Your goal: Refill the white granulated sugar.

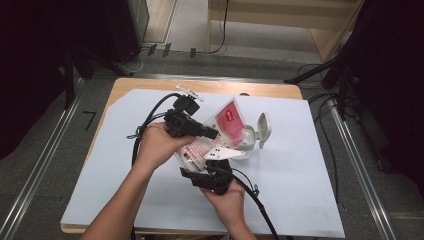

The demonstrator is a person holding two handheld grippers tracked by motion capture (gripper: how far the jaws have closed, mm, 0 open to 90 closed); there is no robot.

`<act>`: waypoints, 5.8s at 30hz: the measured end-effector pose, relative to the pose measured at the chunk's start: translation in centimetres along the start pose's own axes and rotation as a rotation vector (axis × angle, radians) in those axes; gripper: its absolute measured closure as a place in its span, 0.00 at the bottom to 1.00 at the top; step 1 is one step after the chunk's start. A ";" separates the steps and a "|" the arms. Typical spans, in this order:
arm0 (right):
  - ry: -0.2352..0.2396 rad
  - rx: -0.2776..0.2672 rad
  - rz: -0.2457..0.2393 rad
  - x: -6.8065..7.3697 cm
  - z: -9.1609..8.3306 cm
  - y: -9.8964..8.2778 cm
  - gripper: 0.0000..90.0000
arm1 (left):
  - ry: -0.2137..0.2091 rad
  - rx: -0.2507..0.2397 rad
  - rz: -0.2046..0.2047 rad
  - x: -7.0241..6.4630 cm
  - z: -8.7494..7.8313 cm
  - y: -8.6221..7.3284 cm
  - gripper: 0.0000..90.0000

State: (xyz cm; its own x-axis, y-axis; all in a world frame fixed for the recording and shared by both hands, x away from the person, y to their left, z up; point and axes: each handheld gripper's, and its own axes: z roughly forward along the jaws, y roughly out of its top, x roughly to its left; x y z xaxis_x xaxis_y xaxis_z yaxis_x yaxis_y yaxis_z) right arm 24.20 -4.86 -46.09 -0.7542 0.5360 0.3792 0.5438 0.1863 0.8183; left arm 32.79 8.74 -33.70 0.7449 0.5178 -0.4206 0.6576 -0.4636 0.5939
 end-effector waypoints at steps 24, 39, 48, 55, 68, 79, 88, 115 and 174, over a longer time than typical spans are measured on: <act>0.073 -0.022 0.071 -0.4 -0.4 1.7 0.68 | 0.006 0.069 -0.106 -0.1 0.8 2.4 0.95; 0.071 -0.022 0.072 -0.3 -0.8 2.6 0.68 | 0.012 0.102 -0.099 -0.1 1.1 3.7 0.93; 0.079 -0.028 0.050 0.0 -0.8 3.3 0.66 | 0.028 0.105 -0.097 -0.3 0.5 4.2 0.92; 0.087 -0.026 0.051 0.1 -0.4 3.4 0.64 | 0.029 0.126 -0.111 -0.1 0.6 4.4 0.92; 0.087 -0.005 0.067 0.2 -0.6 3.4 0.69 | 0.018 0.151 -0.109 0.2 1.1 4.5 0.91; 0.088 -0.012 0.071 0.0 -0.8 3.7 0.67 | 0.041 0.186 -0.098 -0.2 1.4 5.5 0.92; 0.081 -0.025 0.074 0.1 -0.9 3.7 0.67 | 0.045 0.191 -0.089 -0.4 1.4 5.7 0.92; 0.052 -0.064 0.053 0.3 -1.2 3.8 0.67 | 0.066 0.197 -0.064 -0.9 1.7 6.4 0.91; 0.041 -0.042 0.019 1.4 -0.7 4.1 0.69 | 0.095 0.226 -0.057 -0.8 1.0 6.1 0.96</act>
State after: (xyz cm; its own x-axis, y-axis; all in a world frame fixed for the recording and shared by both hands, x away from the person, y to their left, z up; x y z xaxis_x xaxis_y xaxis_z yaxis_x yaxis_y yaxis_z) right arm 25.10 -3.88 -41.88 -0.7588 0.5051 0.4111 0.5426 0.1410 0.8281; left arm 36.31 4.76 -30.38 0.6994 0.6077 -0.3763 0.7143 -0.5757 0.3979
